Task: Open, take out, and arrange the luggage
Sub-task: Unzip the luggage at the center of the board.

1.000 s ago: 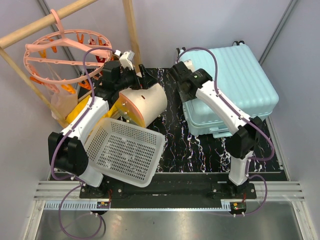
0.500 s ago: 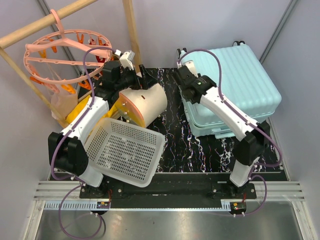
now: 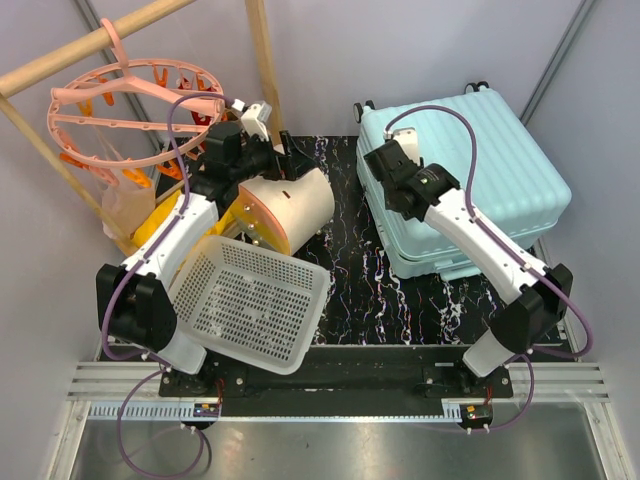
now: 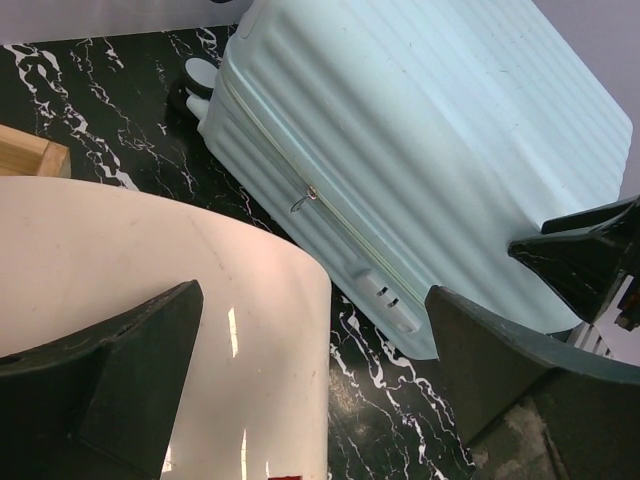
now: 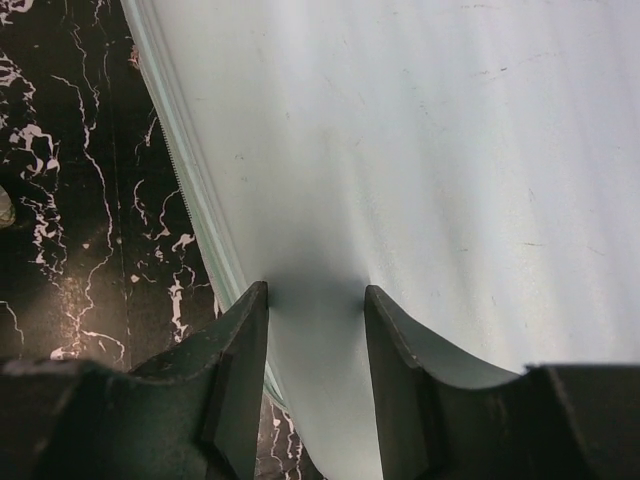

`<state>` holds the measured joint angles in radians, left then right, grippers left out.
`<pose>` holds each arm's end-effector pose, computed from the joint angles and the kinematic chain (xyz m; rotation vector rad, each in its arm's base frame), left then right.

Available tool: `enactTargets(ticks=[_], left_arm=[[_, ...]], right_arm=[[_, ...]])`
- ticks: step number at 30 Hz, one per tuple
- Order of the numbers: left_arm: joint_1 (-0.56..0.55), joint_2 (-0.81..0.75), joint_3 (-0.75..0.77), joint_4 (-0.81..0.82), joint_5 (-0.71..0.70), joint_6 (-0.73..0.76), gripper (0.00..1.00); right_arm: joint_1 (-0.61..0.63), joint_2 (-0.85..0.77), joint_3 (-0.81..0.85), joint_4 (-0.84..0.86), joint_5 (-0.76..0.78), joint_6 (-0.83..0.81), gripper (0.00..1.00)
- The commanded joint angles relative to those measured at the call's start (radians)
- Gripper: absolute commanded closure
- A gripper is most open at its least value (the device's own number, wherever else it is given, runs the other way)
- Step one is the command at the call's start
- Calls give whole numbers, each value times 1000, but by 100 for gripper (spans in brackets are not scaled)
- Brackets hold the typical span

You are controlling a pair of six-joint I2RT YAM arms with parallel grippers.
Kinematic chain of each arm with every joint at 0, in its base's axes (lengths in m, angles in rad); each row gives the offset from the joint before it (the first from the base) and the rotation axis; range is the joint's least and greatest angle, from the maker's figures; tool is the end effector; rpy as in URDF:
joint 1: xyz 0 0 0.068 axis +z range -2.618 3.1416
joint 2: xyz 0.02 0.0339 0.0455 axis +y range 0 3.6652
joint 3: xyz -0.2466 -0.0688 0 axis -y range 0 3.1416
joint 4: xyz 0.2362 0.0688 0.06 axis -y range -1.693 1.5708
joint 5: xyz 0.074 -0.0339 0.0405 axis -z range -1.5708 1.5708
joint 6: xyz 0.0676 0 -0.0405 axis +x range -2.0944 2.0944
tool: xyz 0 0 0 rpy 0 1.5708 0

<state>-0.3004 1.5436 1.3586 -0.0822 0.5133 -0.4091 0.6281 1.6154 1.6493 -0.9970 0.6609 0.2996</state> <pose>0.3576 -0.1455 0.3405 0.2732 1.8936 -0.9589 0.2977 0.1649 0.3233 -0.1316 2.3017 -0.3817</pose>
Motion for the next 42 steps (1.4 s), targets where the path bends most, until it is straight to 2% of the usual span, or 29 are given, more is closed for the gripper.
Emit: enactTargets(ticks=[1,6,10,13,17,21,28,33,42], left_arm=[[-35,-11,37,27,-25,76,1],[-144,42,134,13,-64,130,1],[-267,177,218,4,-114,187,1],[-311,262,338,1,-110,205,3],[-306,392,387,24,-131,252,7],[-295,458,412,-7,-216,387,14],[-296,539,445,2,-329,472,23],[-298,567,439,16,-326,497,33],[-302,612,433,44,-315,494,44]], right_arm=[[-53,26,-121,-443,-87,72,55],[-65,24,-103,-450,-102,81,55],[-70,-3,-39,-370,-150,62,50],[-71,-3,39,-325,-194,47,45],[-71,20,110,-293,-262,38,41],[-71,15,133,-252,-299,27,41],[-76,-2,136,-201,-380,16,40],[-88,0,145,-178,-412,-5,40],[-103,-3,156,-150,-425,-20,39]])
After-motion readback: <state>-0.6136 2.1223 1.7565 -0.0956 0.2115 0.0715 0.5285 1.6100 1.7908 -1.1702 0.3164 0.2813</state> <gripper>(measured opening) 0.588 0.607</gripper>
